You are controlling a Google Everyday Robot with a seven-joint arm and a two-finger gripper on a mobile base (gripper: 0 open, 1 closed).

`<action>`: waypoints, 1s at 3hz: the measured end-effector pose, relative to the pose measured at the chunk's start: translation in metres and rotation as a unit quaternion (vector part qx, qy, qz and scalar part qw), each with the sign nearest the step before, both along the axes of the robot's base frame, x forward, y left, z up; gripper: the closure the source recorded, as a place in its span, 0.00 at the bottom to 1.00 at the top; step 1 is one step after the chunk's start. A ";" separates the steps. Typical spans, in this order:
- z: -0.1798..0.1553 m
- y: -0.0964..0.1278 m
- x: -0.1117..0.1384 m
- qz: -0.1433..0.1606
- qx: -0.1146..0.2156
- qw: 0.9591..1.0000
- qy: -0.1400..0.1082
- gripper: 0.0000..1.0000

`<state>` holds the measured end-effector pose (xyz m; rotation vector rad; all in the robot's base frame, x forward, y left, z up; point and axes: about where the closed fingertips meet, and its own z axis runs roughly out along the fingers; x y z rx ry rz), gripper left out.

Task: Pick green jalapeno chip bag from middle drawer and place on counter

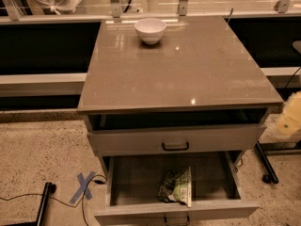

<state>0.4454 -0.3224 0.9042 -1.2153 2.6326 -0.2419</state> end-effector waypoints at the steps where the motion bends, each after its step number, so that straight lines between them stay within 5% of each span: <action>1: -0.040 -0.051 -0.009 -0.114 -0.029 0.993 0.021 0.00; 3: -0.057 -0.050 0.009 -0.189 -0.011 0.982 0.027 0.00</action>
Offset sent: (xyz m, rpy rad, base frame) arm -0.0080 -0.0463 -0.0365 -0.0540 0.0379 -0.2008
